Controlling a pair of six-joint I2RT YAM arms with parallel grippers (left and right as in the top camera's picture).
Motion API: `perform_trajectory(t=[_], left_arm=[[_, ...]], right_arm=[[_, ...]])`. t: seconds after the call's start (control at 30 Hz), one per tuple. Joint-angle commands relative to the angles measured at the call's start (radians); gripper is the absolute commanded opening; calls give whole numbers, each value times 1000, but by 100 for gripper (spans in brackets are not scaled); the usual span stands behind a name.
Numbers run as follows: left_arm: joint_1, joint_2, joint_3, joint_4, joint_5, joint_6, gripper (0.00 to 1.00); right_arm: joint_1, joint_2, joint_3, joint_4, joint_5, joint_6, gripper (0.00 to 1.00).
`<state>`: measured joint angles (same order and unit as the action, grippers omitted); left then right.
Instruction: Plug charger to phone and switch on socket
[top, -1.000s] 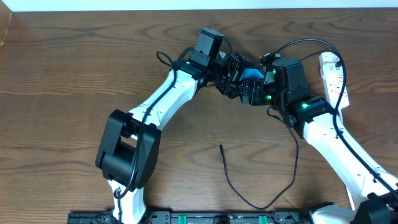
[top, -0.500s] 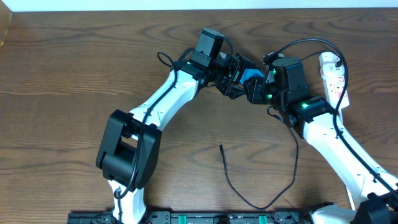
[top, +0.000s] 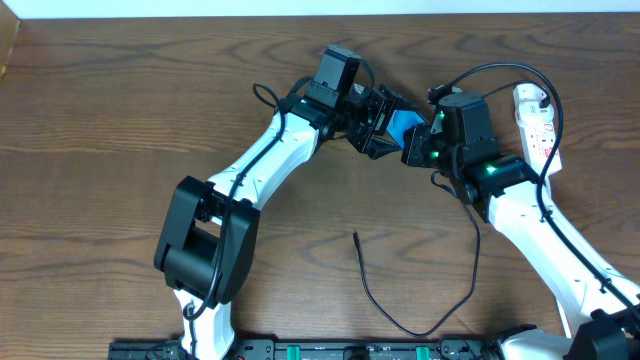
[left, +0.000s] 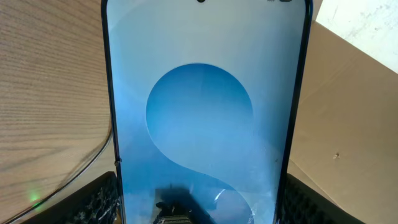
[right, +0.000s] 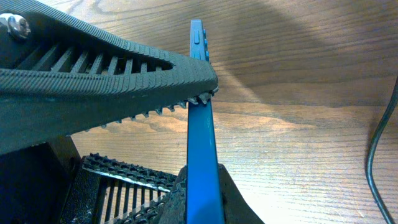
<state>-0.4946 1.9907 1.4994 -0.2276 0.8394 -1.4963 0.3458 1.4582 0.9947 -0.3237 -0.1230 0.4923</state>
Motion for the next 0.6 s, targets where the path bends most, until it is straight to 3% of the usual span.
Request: perform_trajectory(t=[0.0,0.1,0.13,0.23,0.3,0.33,0.4,0.57], left_arm=[[-4,-24,6,6,31,-6,7],[-3,-24,6,6,31,-5,7],[1,-24,6,6,31,-5,27],[12,-24,6,6,39,-5,61],[31,-24,6,11,74,-5,67],[47,-24,6,14,96,-2,74],[65,-26,6,14,114,-2,80],[101,-51,6,39,119,15,80]], right_arm=[[10,1,10,5,-17,-6,1],[8,1,10,5,-4,-6,1],[6,1,10,1,23,-6,1],[-3,1,10,-6,89,13,1],[-27,1,10,-7,117,41,1],[-51,0,10,-6,117,72,1],[-82,0,10,-8,89,133,1],[-178,0,10,3,-64,250,1]])
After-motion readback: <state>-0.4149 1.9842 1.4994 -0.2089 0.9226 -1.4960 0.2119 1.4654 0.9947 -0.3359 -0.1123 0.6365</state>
